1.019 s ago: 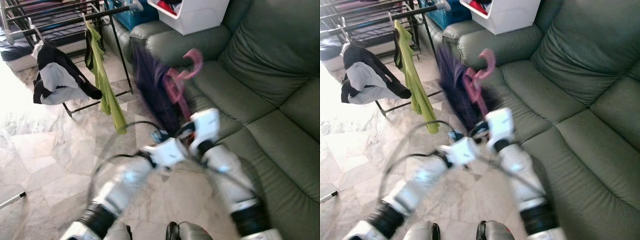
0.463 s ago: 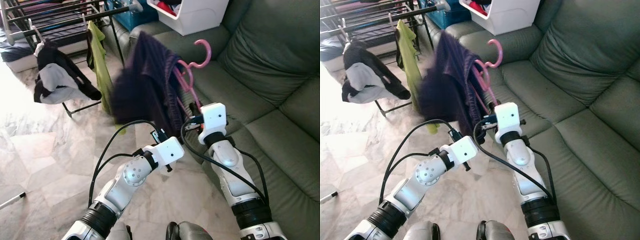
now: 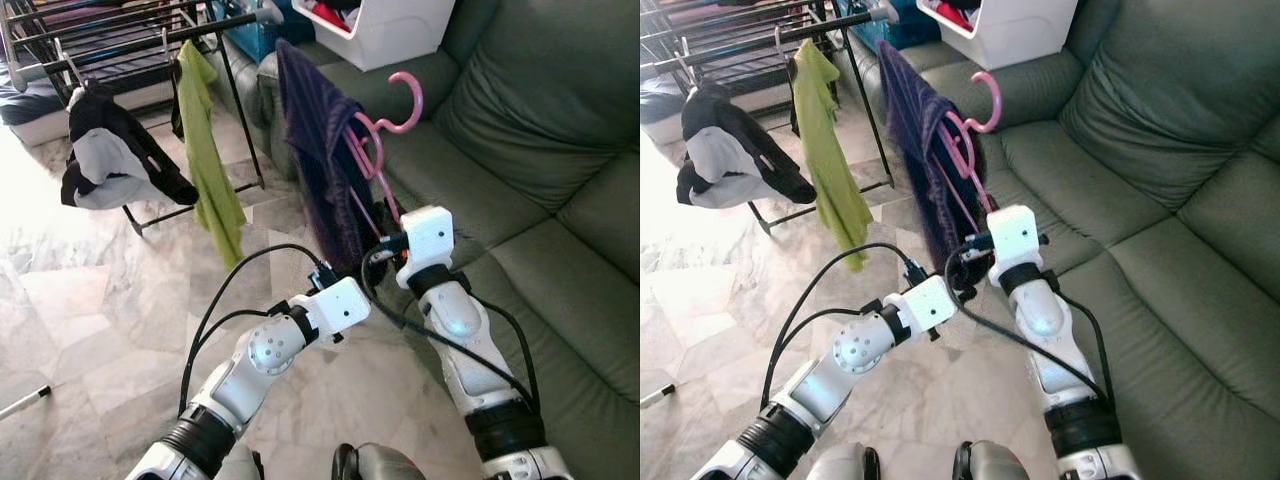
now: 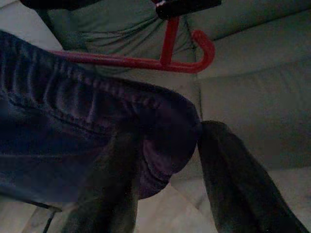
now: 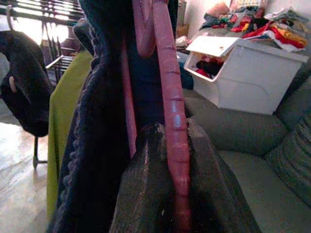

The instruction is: Hang hanger

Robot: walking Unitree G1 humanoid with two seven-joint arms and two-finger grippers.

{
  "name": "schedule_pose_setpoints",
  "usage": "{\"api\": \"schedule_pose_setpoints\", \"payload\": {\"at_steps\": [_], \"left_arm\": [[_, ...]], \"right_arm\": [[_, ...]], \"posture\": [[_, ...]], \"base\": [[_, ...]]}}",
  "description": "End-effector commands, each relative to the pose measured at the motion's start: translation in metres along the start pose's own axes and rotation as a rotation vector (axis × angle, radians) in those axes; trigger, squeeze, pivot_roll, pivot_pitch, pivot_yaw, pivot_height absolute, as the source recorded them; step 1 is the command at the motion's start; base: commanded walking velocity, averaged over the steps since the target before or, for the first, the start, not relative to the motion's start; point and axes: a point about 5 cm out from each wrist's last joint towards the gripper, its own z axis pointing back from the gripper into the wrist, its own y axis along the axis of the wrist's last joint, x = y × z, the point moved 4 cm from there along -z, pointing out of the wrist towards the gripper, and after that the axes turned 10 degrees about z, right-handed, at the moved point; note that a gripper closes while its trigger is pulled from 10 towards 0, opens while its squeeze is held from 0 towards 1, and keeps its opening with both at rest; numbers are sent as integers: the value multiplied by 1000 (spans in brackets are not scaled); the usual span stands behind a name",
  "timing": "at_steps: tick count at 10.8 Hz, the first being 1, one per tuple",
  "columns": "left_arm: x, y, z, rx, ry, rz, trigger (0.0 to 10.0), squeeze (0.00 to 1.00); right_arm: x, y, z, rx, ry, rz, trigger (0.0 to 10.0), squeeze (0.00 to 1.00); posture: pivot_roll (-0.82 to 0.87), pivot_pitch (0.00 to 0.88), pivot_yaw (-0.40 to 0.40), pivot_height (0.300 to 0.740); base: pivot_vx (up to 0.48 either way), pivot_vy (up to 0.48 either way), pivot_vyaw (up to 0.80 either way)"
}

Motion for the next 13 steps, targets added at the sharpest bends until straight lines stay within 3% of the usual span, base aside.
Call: {"api": "schedule_pose_setpoints", "payload": {"at_steps": [1, 3, 4, 6, 9, 11, 13], "left_arm": [[2, -4, 4, -13, -14, -5, 10000, 1000], [-10, -9, 16, -27, 32, -1, 10000, 1000], [-23, -20, 35, -51, 72, 6, 10000, 1000], [-34, -30, 50, -71, 111, -25, 10000, 1000], [-41, -35, 56, -87, 130, -67, 10000, 1000], [-73, -26, 63, -61, 173, -173, 10000, 1000], [-94, -12, 68, -20, 161, -302, 10000, 1000]], "right_arm": [[1, 17, -1, 84, 12, 34, 10000, 0], [4, 10, 6, 63, 25, 33, 10000, 0], [13, -5, 19, 18, 40, 57, 10000, 0], [25, -11, 24, -3, 21, 95, 10000, 0], [28, -7, 22, 23, 17, 120, 10000, 0], [28, -20, 42, 1, 196, 163, 10000, 0], [29, -37, 64, -54, 341, 188, 10000, 0]], "posture": [[-50, 70, -4, 740], [-48, 72, 0, 740], [-45, 74, 0, 740], [-44, 79, 4, 740], [-44, 79, 4, 740], [-40, 76, 8, 740], [-37, 74, 11, 740]], "base": [[0, 0, 0], [0, 0, 0], [0, 0, 0], [0, 0, 0], [0, 0, 0], [0, 0, 0], [0, 0, 0]]}}
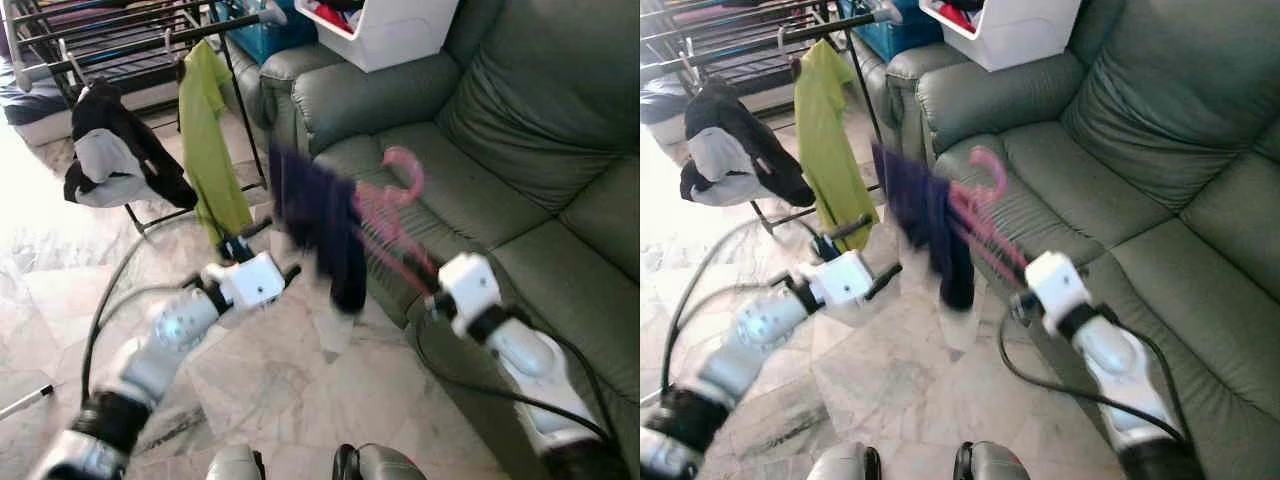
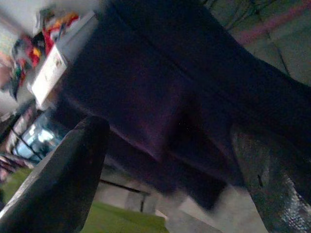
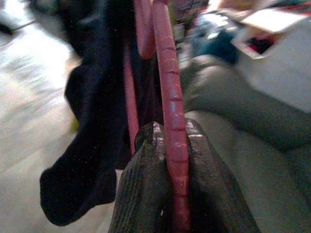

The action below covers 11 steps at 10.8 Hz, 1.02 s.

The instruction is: Hang hanger

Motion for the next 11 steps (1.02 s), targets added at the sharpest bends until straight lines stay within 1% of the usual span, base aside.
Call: {"api": "schedule_pose_setpoints", "payload": {"at_steps": [1, 2, 3, 4, 6, 7, 8, 9, 10, 11], "left_arm": [[-3, -5, 3, -12, -22, -39, 10000, 1000], [-6, -10, 7, -18, -68, -96, 10000, 1000], [-6, -10, 7, -13, -77, -99, 10000, 1000], [-4, -11, 9, -10, -129, -128, 10000, 1000], [-2, -12, 8, 1, -195, -162, 10000, 1000], [-7, -12, 2, 1, -213, -194, 10000, 47], [-10, -8, -3, 14, -207, -200, 10000, 0], [-14, -4, -11, 30, -198, -195, 10000, 0], [-17, 0, -17, 41, -188, -210, 10000, 0], [-20, 3, -23, 51, -180, -217, 10000, 0]], "right_arm": [[-1, 4, 5, 42, 43, 13, 10000, 0], [-1, 0, 12, 35, 95, 13, 10000, 0], [-2, -1, 13, 36, 112, 27, 10000, 0], [-3, 0, 14, 43, 140, 35, 10000, 0], [-3, 1, 14, 56, 174, 55, 10000, 0], [-5, 4, 13, 70, 201, 73, 10000, 0], [-7, 3, 13, 70, 211, 94, 10000, 0], [-7, 2, 14, 67, 212, 134, 10000, 0], [-4, 1, 13, 63, 183, 146, 10000, 0], [-1, 1, 12, 59, 161, 176, 10000, 0]], "posture": [[-33, 74, 14, 740], [-33, 73, 17, 740], [-33, 74, 18, 740], [-32, 72, 19, 740], [-30, 68, 22, 740], [-30, 67, 24, 740], [-32, 67, 26, 740], [-35, 65, 30, 740], [-39, 65, 32, 740], [-41, 65, 35, 740]], "base": [[0, 0, 0], [0, 0, 0], [0, 0, 0], [0, 0, 0], [0, 0, 0], [0, 0, 0], [0, 0, 0], [0, 0, 0], [0, 0, 0], [0, 0, 0]]}}
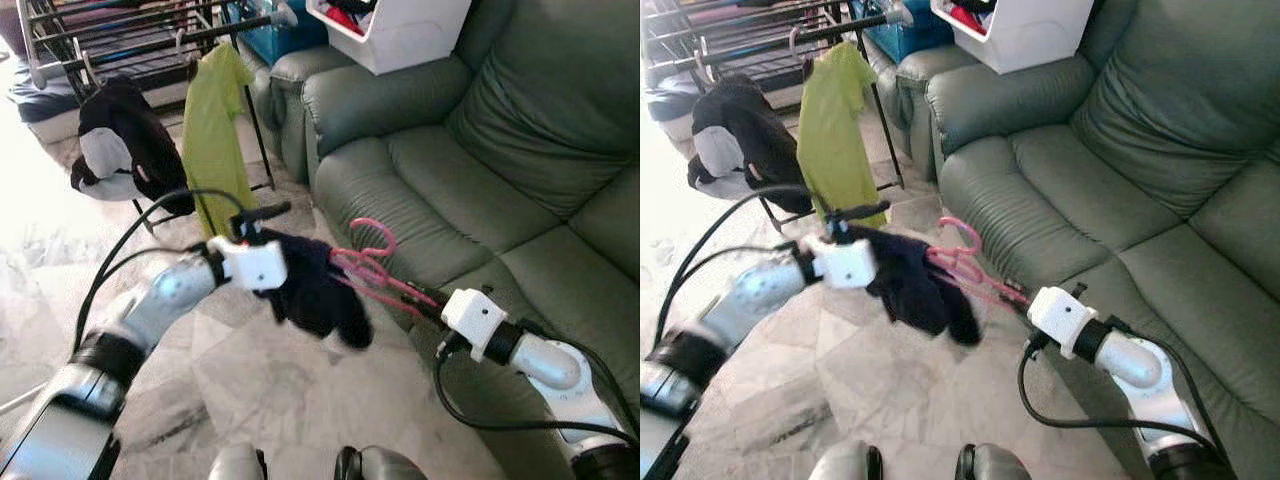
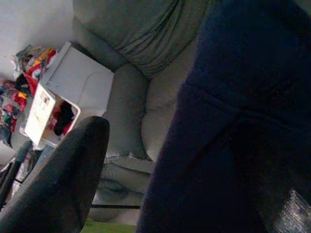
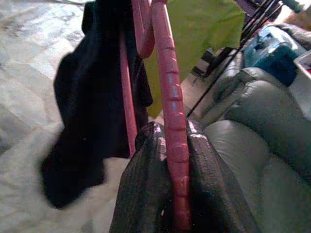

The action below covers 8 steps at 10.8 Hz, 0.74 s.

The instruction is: Hang hanger

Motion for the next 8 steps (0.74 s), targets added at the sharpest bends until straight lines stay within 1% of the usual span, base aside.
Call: {"api": "schedule_pose_setpoints", "payload": {"at_steps": [1, 2, 3, 4, 5, 6, 7, 8], "left_arm": [[1, 0, -3, 2, -24, -25, 10000, 0], [7, -1, -6, -2, -84, -31, 10000, 0], [13, -3, -8, -9, -151, -42, 1882, 0], [16, -5, -10, -22, -192, -39, 0, 0], [14, -6, -15, -38, -218, -48, 0, 0], [11, -4, -20, -40, -220, -50, 0, 0], [6, 0, -28, -42, -221, -51, 0, 0], [5, 2, -32, -40, -225, -48, 0, 0]], "right_arm": [[14, 7, -1, 30, -70, 55, 10000, 0], [23, 10, -2, 35, -111, 114, 10000, 0], [30, 13, -4, 44, -138, 153, 10000, 0], [31, 14, -5, 50, -145, 179, 10000, 0], [30, 16, -6, 55, -149, 203, 10000, 0], [28, 16, -7, 56, -141, 223, 10000, 0], [28, 15, -8, 51, -150, 234, 10000, 0], [28, 14, -8, 47, -154, 244, 10000, 0]], "posture": [[-42, 65, 37, 740], [-44, 64, 42, 740], [-46, 64, 47, 740], [-45, 64, 48, 740], [-45, 63, 48, 740], [-47, 61, 51, 740], [-49, 61, 52, 740], [-51, 60, 53, 740]], "base": [[0, 0, 0], [0, 0, 0], [0, 0, 0], [0, 0, 0], [0, 0, 0], [0, 0, 0], [0, 0, 0], [0, 0, 0]]}}
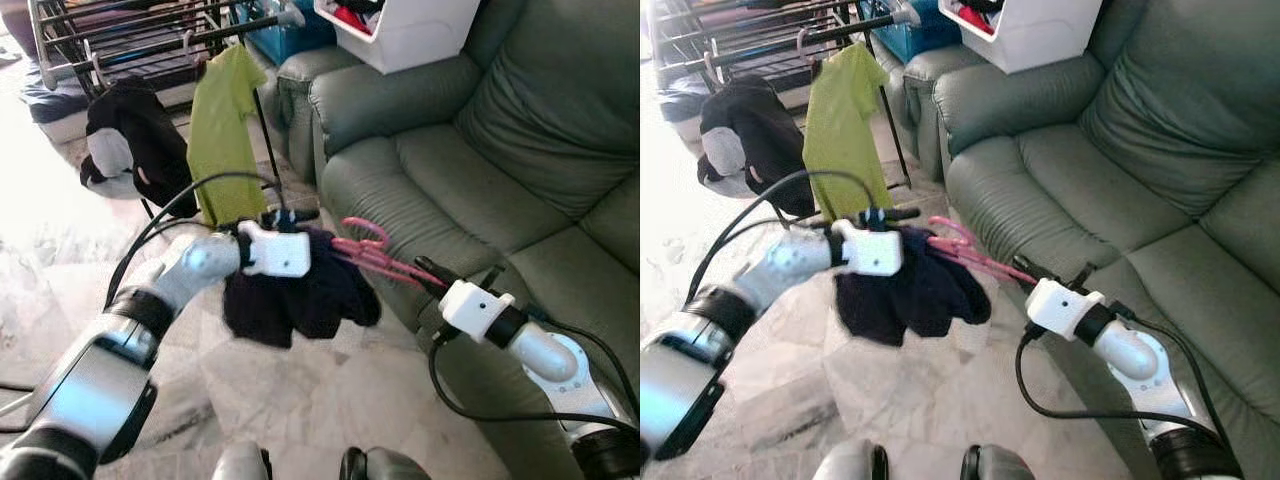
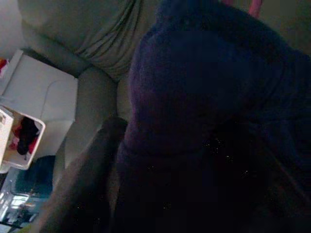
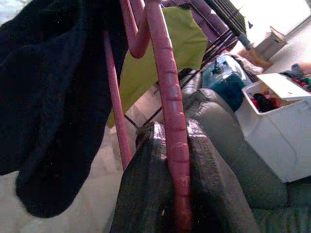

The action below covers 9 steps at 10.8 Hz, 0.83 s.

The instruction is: Hang hanger

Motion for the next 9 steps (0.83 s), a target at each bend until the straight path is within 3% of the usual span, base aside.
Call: {"api": "schedule_pose_setpoints", "payload": {"at_steps": [1, 9], "left_arm": [[5, -1, -3, -11, -41, -10, 0, 0], [3, -2, -7, -27, -50, 2, 0, 0]], "right_arm": [[8, 6, -4, 39, -38, 34, 10000, 0], [5, 10, -11, 61, -34, 53, 10000, 0]], "posture": [[-52, 60, 53, 740], [-50, 61, 48, 740]], "base": [[0, 0, 0], [0, 0, 0]]}}
